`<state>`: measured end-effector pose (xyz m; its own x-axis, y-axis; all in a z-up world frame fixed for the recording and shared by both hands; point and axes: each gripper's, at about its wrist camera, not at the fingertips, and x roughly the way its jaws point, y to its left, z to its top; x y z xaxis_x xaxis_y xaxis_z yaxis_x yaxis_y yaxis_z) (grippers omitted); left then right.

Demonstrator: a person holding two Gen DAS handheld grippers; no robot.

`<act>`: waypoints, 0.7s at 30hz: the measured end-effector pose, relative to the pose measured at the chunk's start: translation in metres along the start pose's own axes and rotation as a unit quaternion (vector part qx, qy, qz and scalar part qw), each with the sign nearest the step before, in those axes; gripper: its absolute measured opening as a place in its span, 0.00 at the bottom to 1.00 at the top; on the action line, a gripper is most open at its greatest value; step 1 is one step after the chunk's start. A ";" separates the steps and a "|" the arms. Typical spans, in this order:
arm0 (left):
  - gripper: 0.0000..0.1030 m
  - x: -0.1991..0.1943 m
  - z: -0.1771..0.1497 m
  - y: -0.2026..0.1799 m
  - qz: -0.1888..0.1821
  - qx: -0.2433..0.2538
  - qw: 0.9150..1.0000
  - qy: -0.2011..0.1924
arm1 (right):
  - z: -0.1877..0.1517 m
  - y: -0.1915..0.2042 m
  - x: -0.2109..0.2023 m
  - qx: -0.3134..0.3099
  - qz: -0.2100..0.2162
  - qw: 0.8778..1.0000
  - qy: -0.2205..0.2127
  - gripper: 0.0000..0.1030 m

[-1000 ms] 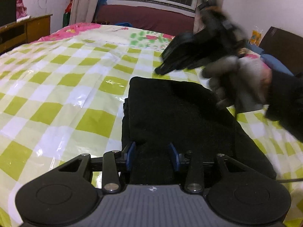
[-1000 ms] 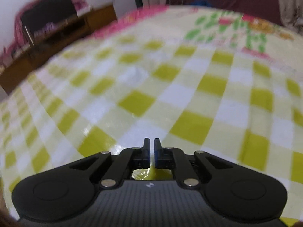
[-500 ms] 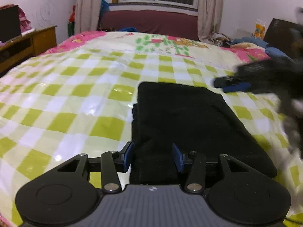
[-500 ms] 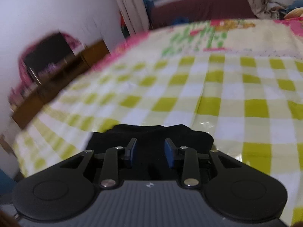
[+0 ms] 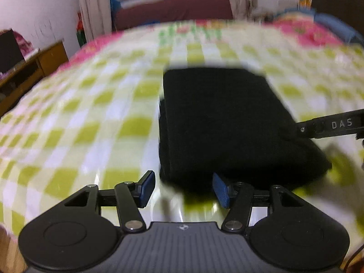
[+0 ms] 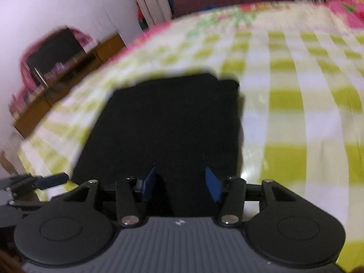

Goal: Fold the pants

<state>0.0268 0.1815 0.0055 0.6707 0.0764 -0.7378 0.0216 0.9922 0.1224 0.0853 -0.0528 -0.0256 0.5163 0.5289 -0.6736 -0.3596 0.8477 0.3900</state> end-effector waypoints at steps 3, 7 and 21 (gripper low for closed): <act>0.67 0.000 -0.018 -0.007 0.000 -0.001 1.000 0.020 | -0.007 -0.004 -0.014 0.016 0.007 1.000 -0.012 0.49; 0.67 -0.023 -0.027 -0.013 -0.021 -0.009 1.000 -0.006 | -0.009 -0.012 -0.032 0.035 0.022 0.998 -0.037 0.50; 0.79 -0.046 -0.017 -0.035 -0.017 -0.005 0.999 -0.045 | -0.057 0.014 -0.054 0.028 0.021 0.999 -0.031 0.52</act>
<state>-0.0173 0.1446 0.0239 0.7337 0.0339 -0.6787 0.0388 0.9950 0.0917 0.0082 -0.0718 -0.0198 0.5498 0.5635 -0.6167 -0.3386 0.8252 0.4522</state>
